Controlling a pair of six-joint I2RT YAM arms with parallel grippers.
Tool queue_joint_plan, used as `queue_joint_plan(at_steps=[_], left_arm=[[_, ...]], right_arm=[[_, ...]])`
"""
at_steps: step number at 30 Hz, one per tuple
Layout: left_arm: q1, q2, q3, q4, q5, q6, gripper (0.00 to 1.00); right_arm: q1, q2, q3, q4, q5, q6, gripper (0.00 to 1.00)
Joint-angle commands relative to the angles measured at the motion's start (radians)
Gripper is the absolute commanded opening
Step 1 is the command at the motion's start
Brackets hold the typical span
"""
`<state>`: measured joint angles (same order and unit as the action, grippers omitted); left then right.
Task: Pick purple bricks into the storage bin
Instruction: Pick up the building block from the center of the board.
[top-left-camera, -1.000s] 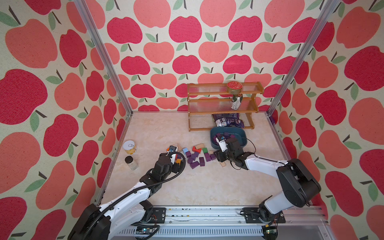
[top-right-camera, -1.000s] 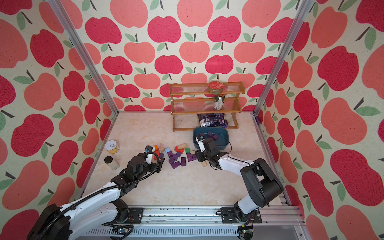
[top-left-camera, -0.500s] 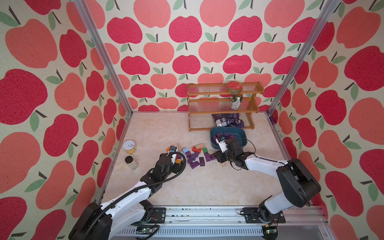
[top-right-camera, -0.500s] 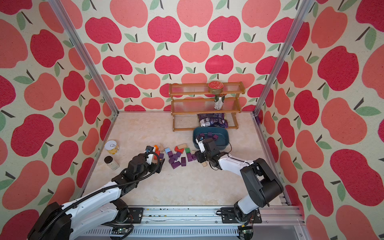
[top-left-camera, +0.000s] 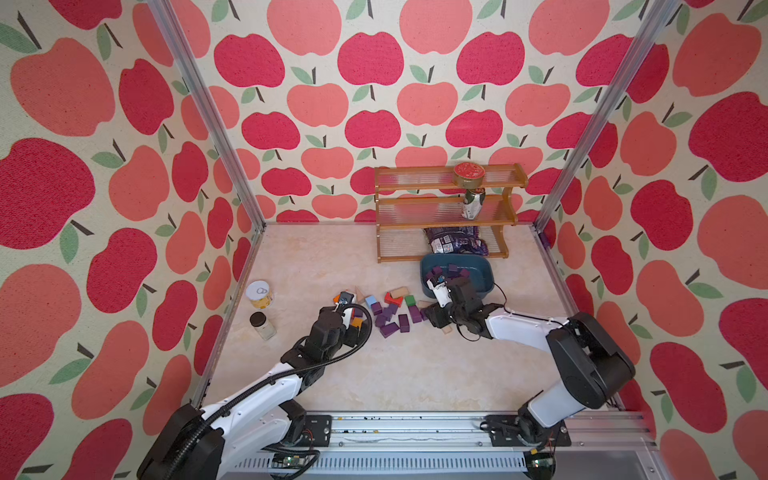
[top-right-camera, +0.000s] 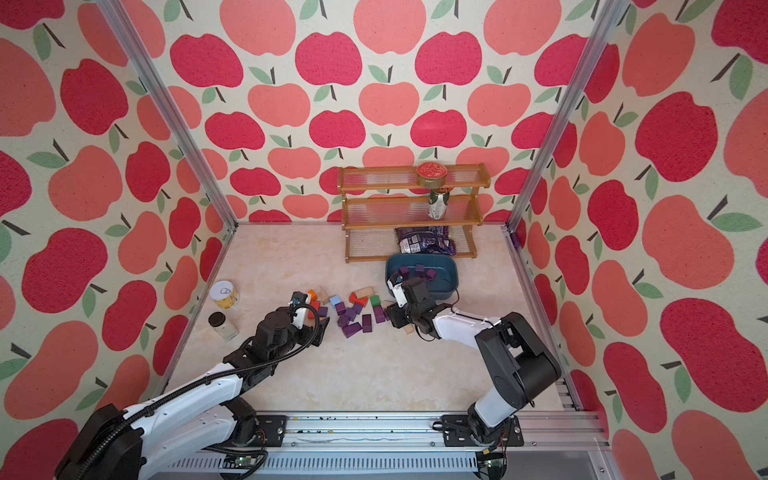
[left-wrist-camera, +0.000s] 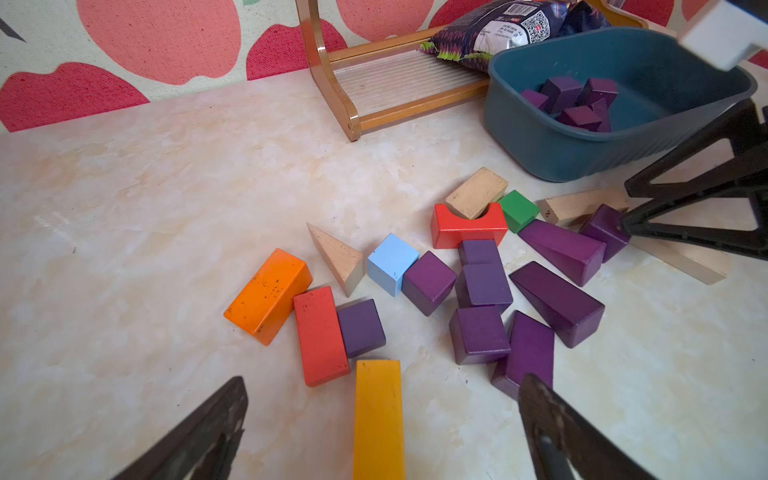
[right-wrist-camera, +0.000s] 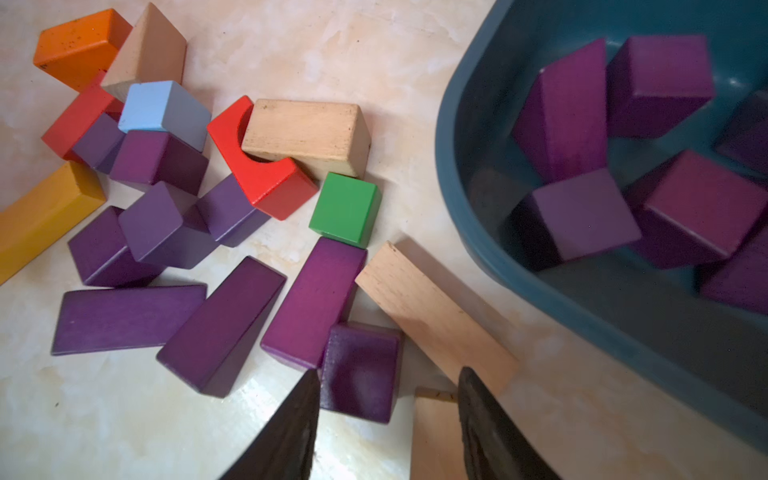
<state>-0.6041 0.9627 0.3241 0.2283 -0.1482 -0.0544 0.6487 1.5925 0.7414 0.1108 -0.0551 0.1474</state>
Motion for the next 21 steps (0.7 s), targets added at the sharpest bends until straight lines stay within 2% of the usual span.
queue_joint_plan(at_steps=[1, 21], left_arm=[[0.004, 0.001, 0.017, -0.007, -0.007, 0.013, 0.99], [0.005, -0.001, 0.017, -0.008, -0.006, 0.012, 0.99]], right_arm=[[0.011, 0.012, 0.028, -0.010, -0.018, 0.018, 0.55], [0.025, 0.089, 0.082, -0.062, 0.032, 0.019, 0.50]])
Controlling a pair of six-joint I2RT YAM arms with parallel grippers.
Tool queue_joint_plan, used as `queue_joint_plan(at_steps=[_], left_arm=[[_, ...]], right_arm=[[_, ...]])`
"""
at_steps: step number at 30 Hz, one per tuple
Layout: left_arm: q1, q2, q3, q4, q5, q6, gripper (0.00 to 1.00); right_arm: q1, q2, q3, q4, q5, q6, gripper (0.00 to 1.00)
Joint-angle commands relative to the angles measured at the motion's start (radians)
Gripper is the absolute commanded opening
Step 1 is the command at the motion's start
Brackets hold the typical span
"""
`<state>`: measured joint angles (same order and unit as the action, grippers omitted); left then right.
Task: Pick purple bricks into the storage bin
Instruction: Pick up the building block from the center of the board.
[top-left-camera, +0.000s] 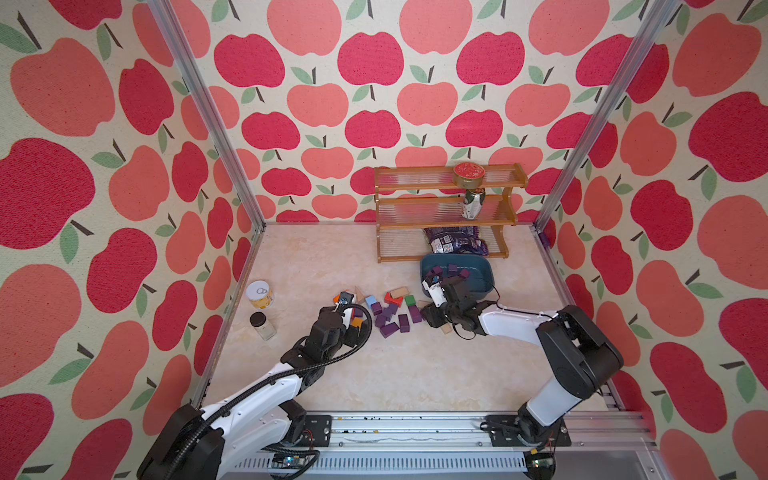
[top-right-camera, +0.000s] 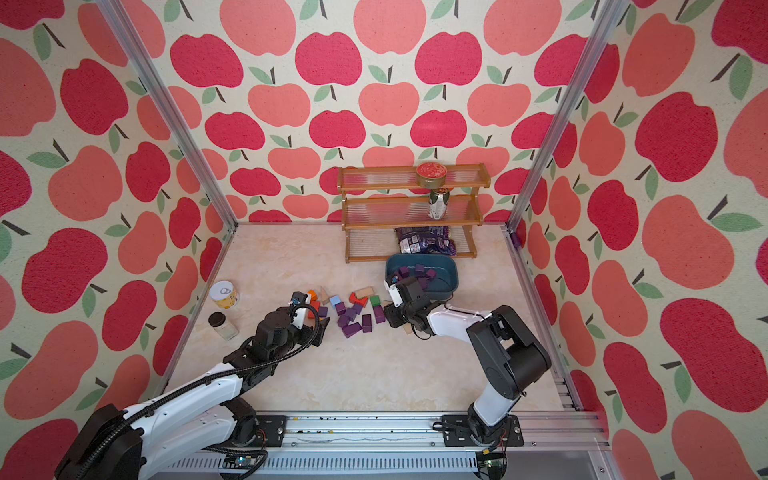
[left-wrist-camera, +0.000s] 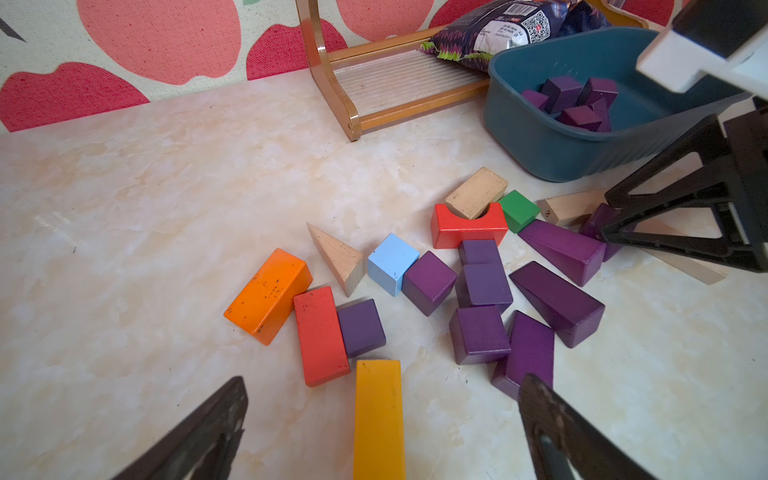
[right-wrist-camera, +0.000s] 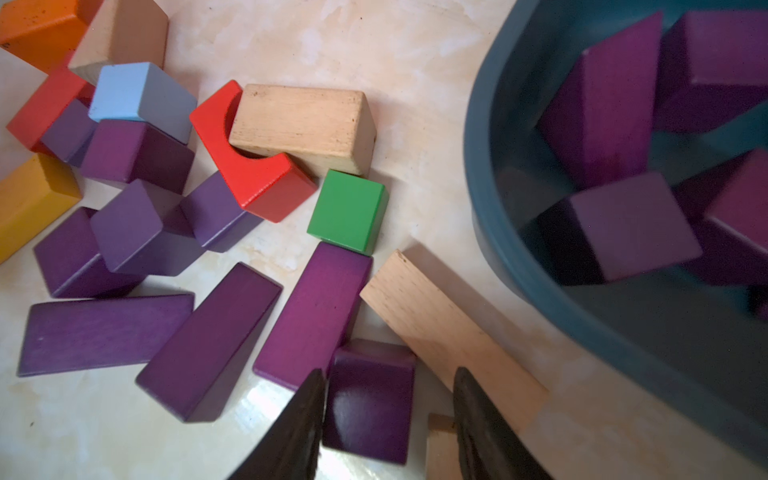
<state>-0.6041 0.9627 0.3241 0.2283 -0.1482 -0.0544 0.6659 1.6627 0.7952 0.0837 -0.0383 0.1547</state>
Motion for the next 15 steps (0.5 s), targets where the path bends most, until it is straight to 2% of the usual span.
queue_joint_plan(at_steps=[1, 15], left_arm=[[0.005, -0.002, 0.017, -0.009, -0.005, 0.012, 0.99], [0.006, -0.004, 0.017, -0.013, -0.007, 0.010, 0.99]], right_arm=[[0.009, 0.021, 0.031, -0.038, 0.016, 0.012, 0.50], [0.013, 0.030, 0.047, -0.062, 0.049, 0.006, 0.48]])
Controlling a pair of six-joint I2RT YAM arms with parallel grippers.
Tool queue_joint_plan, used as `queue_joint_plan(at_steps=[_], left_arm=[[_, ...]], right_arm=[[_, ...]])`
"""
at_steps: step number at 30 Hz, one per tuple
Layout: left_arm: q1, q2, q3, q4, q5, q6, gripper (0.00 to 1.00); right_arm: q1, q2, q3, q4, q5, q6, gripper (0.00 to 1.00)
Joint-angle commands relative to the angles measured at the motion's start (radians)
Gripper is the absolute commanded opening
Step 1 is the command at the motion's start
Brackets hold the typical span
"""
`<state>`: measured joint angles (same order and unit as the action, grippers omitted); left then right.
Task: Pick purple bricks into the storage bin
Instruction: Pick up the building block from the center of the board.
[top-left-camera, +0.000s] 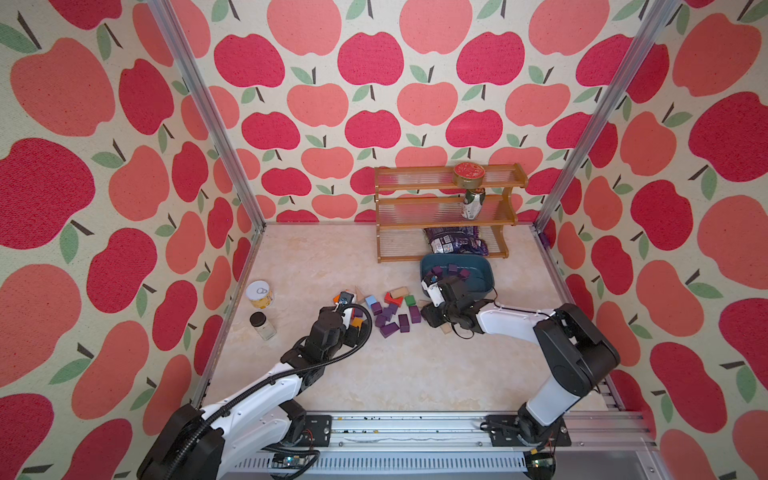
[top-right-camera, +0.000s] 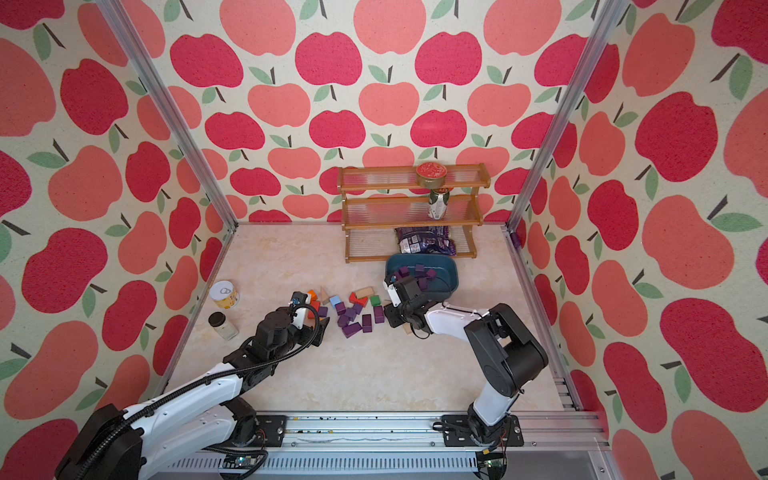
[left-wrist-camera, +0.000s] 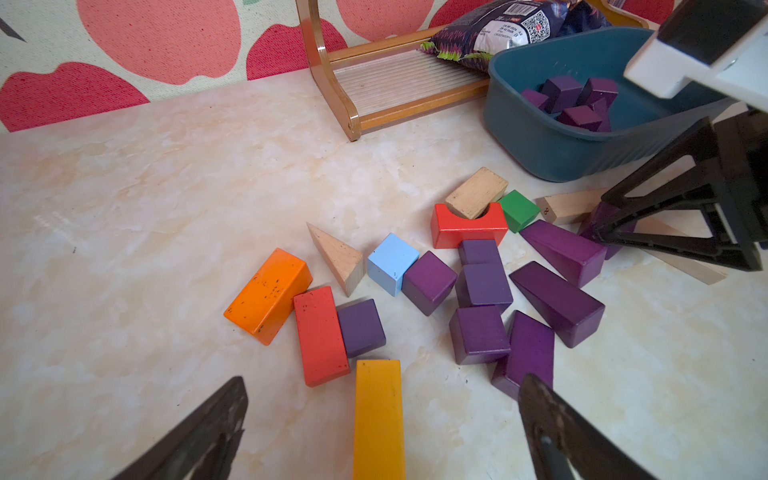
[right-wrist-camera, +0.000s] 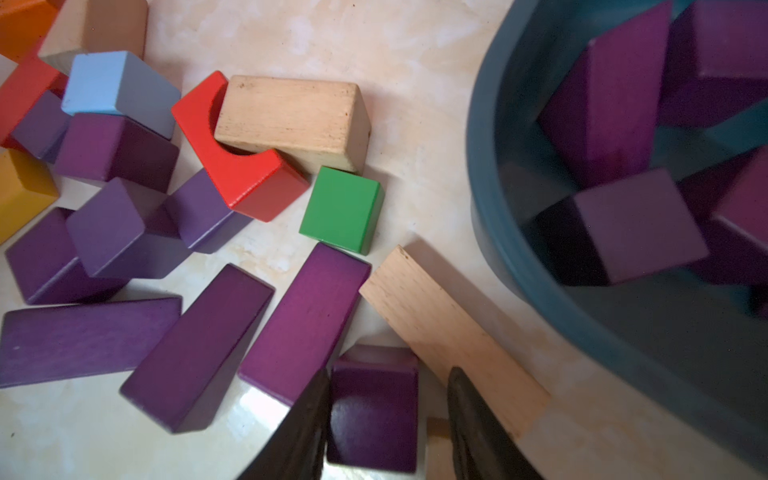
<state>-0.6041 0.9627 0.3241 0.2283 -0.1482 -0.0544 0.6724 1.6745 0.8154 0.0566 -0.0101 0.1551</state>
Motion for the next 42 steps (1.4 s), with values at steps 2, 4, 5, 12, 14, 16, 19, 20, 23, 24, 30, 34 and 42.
queue_joint_plan(at_steps=[2, 4, 5, 12, 14, 16, 19, 20, 23, 24, 30, 34, 42], left_arm=[[0.005, -0.002, 0.018, -0.013, -0.005, 0.010, 0.99], [0.005, -0.002, 0.017, -0.012, -0.005, 0.010, 0.99], [0.006, -0.004, 0.018, -0.012, -0.005, 0.010, 0.99], [0.005, -0.004, 0.018, -0.013, -0.004, 0.008, 0.99], [0.004, -0.003, 0.019, -0.014, -0.004, 0.008, 0.99], [0.004, -0.004, 0.019, -0.015, -0.004, 0.008, 0.99], [0.005, -0.004, 0.018, -0.015, -0.003, 0.008, 0.99], [0.006, -0.004, 0.018, -0.014, -0.004, 0.008, 0.99], [0.006, -0.004, 0.019, -0.014, -0.004, 0.008, 0.99], [0.005, -0.004, 0.019, -0.014, -0.002, 0.008, 0.99], [0.005, -0.004, 0.018, -0.014, -0.002, 0.009, 0.99], [0.005, -0.005, 0.019, -0.017, -0.007, 0.010, 0.99], [0.005, -0.007, 0.018, -0.018, -0.008, 0.010, 0.99]], right_arm=[[0.007, 0.021, 0.027, -0.040, 0.022, 0.006, 0.48], [0.007, 0.024, 0.031, -0.041, 0.020, 0.006, 0.48], [0.008, 0.027, 0.030, -0.042, 0.021, 0.005, 0.49], [0.012, 0.033, 0.035, -0.043, 0.024, 0.002, 0.50], [0.012, 0.038, 0.039, -0.047, 0.025, 0.001, 0.50], [0.014, 0.042, 0.042, -0.049, 0.025, 0.000, 0.50], [0.018, 0.046, 0.045, -0.056, 0.040, -0.005, 0.51], [0.019, 0.047, 0.049, -0.058, 0.045, -0.008, 0.51], [0.023, 0.050, 0.057, -0.071, 0.061, -0.014, 0.52], [0.025, 0.052, 0.058, -0.072, 0.062, -0.015, 0.52], [0.028, 0.060, 0.065, -0.087, 0.074, -0.014, 0.52], [0.032, 0.054, 0.053, -0.094, 0.077, -0.007, 0.51], [0.034, 0.055, 0.053, -0.109, 0.109, 0.003, 0.46]])
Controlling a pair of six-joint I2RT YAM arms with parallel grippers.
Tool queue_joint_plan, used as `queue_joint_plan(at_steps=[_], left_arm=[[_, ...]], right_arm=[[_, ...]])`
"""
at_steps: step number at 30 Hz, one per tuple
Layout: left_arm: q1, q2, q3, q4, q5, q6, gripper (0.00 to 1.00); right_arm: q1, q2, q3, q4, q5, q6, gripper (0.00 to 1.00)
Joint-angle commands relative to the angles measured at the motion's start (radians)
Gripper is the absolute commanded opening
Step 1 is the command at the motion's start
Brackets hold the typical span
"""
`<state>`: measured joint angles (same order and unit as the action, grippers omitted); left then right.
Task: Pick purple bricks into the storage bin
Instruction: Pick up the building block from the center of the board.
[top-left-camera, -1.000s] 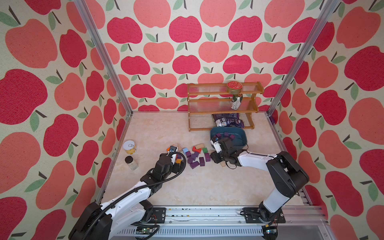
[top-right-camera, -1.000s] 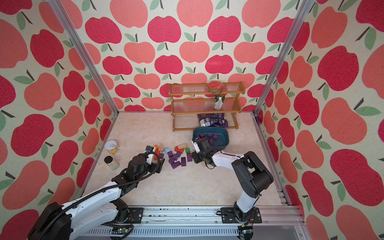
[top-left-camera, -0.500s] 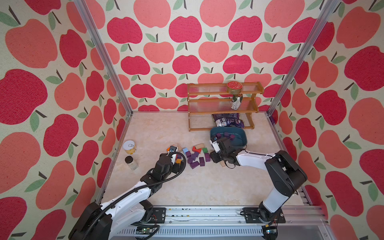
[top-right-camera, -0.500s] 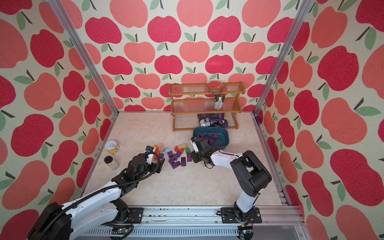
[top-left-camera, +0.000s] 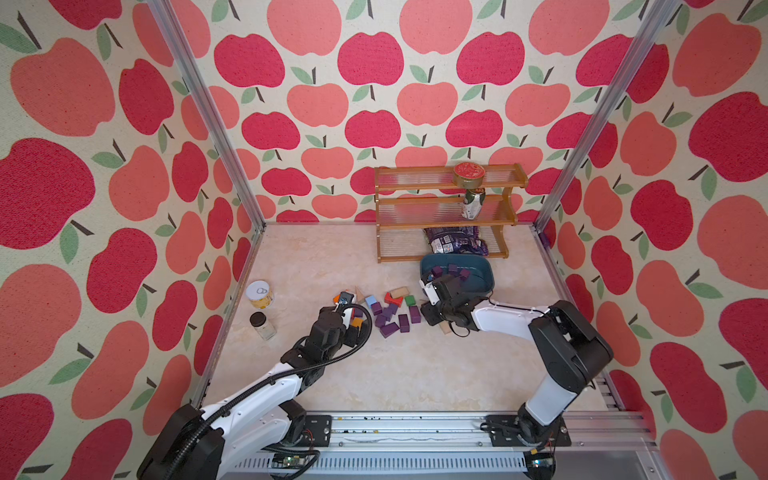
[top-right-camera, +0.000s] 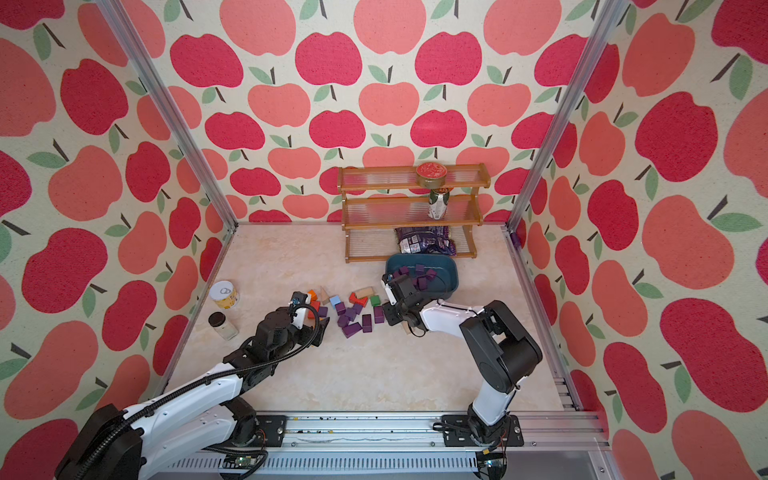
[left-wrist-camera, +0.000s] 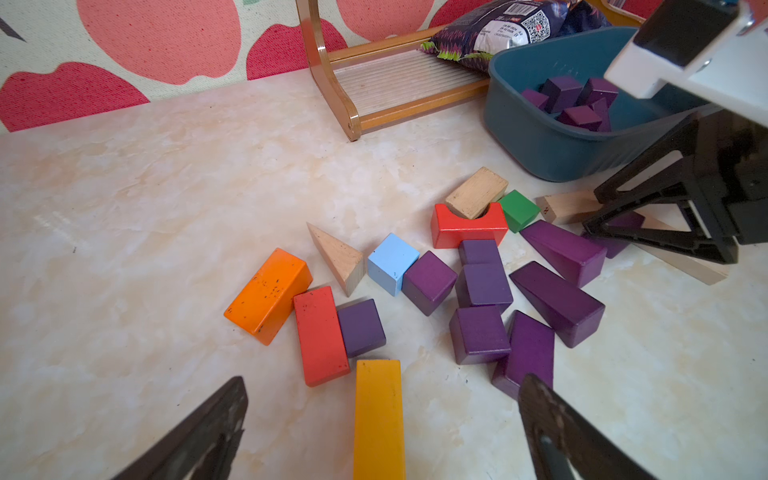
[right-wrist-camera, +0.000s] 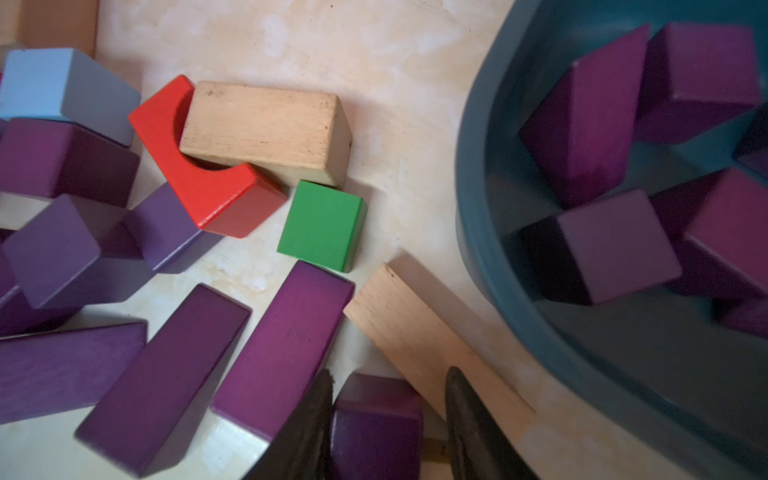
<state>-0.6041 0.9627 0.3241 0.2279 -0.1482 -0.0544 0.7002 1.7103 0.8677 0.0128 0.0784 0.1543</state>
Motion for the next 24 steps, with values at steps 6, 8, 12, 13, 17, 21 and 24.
queue_joint_plan(at_steps=[6, 8, 12, 13, 17, 21, 24], left_arm=[[0.005, -0.007, 0.019, -0.016, -0.005, 0.010, 0.99], [0.006, -0.007, 0.019, -0.016, -0.006, 0.010, 0.99], [0.005, -0.005, 0.018, -0.016, -0.004, 0.010, 0.99], [0.005, -0.005, 0.018, -0.015, -0.004, 0.009, 0.99], [0.005, -0.002, 0.019, -0.015, -0.002, 0.008, 0.99], [0.005, -0.001, 0.019, -0.015, -0.002, 0.008, 0.99], [0.005, -0.001, 0.019, -0.015, -0.002, 0.009, 0.99]], right_arm=[[0.006, 0.033, 0.013, -0.085, 0.030, 0.008, 0.44], [0.006, 0.028, 0.013, -0.086, 0.033, 0.007, 0.43], [0.006, 0.015, 0.008, -0.082, 0.044, 0.005, 0.42], [0.005, 0.011, 0.008, -0.082, 0.046, 0.004, 0.41], [0.006, -0.003, 0.006, -0.079, 0.044, 0.004, 0.41], [0.007, -0.026, 0.002, -0.087, 0.060, 0.014, 0.51], [0.006, -0.064, -0.017, -0.077, 0.069, 0.013, 0.55]])
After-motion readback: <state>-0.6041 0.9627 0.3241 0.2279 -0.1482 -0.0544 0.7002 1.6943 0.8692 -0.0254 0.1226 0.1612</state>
